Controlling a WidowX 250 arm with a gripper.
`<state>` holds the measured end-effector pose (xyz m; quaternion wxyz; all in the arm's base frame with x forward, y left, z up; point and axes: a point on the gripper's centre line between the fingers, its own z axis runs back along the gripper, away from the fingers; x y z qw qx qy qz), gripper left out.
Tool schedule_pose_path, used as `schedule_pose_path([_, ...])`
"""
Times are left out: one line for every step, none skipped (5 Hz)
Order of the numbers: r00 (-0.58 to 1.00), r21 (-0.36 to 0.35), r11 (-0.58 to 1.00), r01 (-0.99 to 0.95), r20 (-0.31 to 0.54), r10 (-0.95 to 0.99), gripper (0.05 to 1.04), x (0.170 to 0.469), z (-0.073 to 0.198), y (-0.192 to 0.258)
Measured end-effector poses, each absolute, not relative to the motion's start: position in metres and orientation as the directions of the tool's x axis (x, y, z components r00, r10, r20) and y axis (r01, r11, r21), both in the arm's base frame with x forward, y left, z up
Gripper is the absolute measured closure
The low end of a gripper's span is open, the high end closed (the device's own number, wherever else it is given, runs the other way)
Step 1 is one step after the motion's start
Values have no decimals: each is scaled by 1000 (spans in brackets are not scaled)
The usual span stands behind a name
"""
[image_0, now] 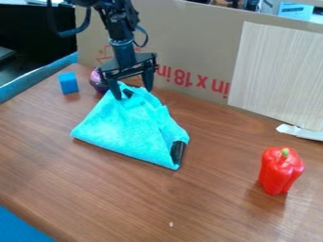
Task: Unfold the cloth from top to bottom
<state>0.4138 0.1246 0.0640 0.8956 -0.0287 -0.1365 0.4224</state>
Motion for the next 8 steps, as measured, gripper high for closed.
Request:
schedule_pose_path([591,-146,627,-765,227,774,130,419,57,130])
schedule_pose_path([588,-142,621,-771,217,779,423,418,53,130])
schedule_pose_path([602,-139,635,-760,217,768,711,417,51,130])
schedule_pose_path([617,-148,643,-751,188,764,923,413,45,124])
schedule_pose_path([644,-219,670,-710,184,743,1020,409,62,114])
schedule_pose_path([657,-313,677,-667,183,732,1030,392,90,101])
schedule_pose_path([696,-363,713,-600,202,689,1030,362,104,81])
schedule_pose_path([713,-348,734,-582,214,667,1030,323,91,61])
